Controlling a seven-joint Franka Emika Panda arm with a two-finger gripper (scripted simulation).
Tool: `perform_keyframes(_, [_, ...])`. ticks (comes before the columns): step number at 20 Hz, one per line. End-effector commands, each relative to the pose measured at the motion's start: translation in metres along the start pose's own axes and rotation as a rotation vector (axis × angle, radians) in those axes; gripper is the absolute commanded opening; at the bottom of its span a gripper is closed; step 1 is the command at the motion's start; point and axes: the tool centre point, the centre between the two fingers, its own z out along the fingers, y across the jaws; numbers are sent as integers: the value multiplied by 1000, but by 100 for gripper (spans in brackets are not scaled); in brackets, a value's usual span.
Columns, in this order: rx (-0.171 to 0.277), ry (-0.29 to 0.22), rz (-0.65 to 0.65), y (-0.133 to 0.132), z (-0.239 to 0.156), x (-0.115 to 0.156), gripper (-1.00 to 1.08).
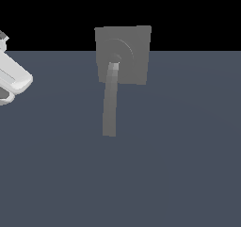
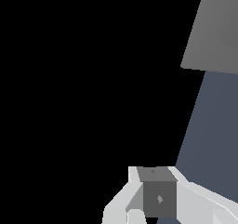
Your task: Turn on the faucet by rotating a designated handle.
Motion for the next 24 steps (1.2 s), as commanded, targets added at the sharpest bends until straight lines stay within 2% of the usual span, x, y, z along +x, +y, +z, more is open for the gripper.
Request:
perform_keyframes(1, [-51,-55,-187,42,-12,2,-100])
perform_keyframes(8, [-195,-202,-695,156,-49,35,-100])
perform_keyframes(13, [-285,-292,-980,215,-75,70,-100])
perform_keyframes(18, [-350,-357,-1172,251,-95,100,-100])
perform_keyframes(24, [-388,-396,-1280,271,-107,119,-100])
